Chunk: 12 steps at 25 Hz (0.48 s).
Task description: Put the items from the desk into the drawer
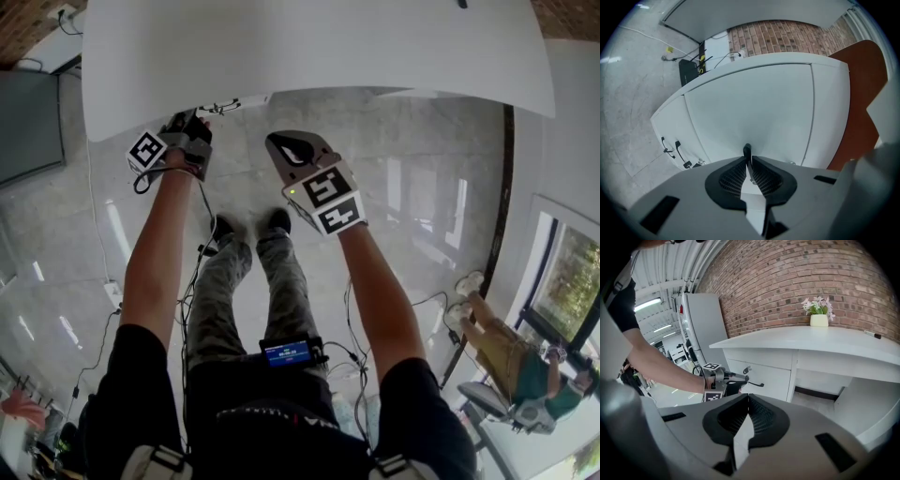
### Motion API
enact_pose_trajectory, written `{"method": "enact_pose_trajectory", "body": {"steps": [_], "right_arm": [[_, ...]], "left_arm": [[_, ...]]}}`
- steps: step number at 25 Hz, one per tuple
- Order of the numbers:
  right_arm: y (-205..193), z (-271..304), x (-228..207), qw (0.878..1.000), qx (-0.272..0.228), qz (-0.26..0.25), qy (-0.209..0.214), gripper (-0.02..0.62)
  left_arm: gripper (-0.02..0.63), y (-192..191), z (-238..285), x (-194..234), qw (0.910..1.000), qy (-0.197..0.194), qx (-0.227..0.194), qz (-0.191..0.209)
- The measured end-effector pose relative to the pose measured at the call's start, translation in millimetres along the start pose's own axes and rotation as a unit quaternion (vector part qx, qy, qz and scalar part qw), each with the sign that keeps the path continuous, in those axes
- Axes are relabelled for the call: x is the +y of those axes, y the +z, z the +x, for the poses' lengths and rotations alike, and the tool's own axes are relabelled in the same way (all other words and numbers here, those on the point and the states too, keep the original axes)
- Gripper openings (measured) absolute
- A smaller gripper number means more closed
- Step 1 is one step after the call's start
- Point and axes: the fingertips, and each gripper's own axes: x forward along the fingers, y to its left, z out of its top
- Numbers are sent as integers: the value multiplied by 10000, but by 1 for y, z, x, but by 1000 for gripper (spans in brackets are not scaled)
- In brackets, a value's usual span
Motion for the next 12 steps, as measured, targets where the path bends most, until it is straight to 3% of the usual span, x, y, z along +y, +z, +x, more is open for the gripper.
{"method": "enact_pose_trajectory", "body": {"steps": [3,8,12], "right_arm": [[4,-3,1,10000,-20,-50,13,15],[5,-7,10,9999,24,-113,92,15],[14,-13,19,9998,-37,-164,138,15]], "left_arm": [[37,2,0,-1,9997,17,209,-108],[35,-12,-10,3,9977,129,663,87],[37,-27,-26,4,9977,145,659,30]]}}
